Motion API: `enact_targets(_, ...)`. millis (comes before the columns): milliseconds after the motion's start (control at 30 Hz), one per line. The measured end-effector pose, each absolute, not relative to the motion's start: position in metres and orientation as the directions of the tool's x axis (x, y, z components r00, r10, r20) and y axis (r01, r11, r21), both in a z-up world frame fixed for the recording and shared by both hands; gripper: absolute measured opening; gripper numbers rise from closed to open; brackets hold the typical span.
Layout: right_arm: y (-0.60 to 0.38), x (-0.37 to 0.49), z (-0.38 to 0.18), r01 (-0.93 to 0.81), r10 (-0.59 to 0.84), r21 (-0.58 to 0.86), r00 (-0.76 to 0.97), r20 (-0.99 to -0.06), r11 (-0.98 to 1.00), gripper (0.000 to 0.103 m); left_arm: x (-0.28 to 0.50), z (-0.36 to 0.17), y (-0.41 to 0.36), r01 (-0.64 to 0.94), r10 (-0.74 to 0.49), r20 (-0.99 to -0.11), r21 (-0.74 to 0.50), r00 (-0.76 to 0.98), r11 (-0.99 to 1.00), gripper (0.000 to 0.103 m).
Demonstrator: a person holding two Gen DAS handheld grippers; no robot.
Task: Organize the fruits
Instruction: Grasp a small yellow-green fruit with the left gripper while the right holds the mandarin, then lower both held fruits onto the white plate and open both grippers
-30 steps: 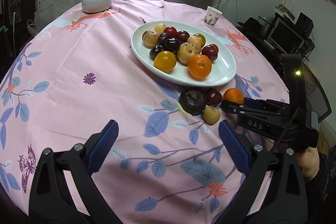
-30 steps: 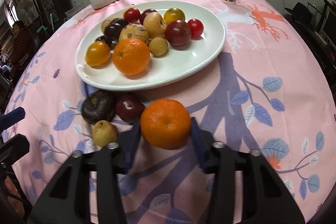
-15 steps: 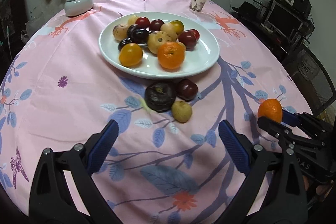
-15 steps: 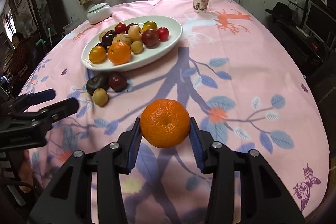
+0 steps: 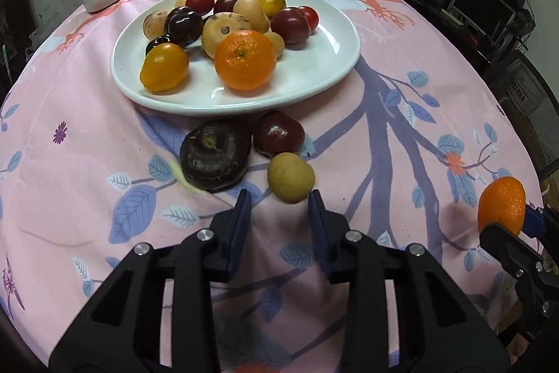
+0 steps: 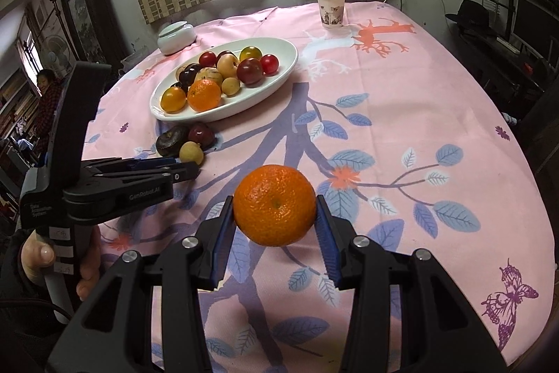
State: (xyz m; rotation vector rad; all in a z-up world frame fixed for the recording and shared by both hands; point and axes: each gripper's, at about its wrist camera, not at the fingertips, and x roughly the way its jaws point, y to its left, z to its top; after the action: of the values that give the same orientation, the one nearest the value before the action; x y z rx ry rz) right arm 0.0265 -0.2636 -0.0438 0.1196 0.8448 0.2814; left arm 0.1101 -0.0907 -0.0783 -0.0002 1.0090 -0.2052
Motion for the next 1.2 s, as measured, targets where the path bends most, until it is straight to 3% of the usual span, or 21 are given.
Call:
enact_targets(133,-0.262,0.026,-0.046,-0.204,0.302,0.223,0.619,-0.725,0.953,0.045,0.115,-0.079,-0.099,0.183,-0.146,-0.837,-0.056,0.528,0.981,0.040)
enact_targets(400,-0.259,0.029,-0.048,-0.205,0.308,0.230,0.605,-0.735,0.951,0.045,0.125,-0.080,-0.105,0.188,-0.138,-0.828,-0.040,0.544,0.981,0.041)
enact_targets(567,-0.255,0.030,-0.046,-0.203,0.302,0.224,0.602,-0.739,0.953,0.045,0.122,-0.079,-0.100,0.196,-0.166,-0.824,-0.069,0.542,0.978,0.029)
enact_targets(967,-0.222,0.038,-0.041,-0.235,0.316,0.217,0.582,-0.749,0.947,0.045,0.102,-0.062,-0.067,0.208,-0.239,-0.795,-0.145,0.558,0.967,0.028)
enact_targets(1200,-0.200,0.061,-0.032,-0.266,0.340,0.223,0.572,-0.747,0.938,0.045,0.108,-0.041,-0.031,0.167,-0.219,-0.783,-0.149,0.583,0.975,0.028)
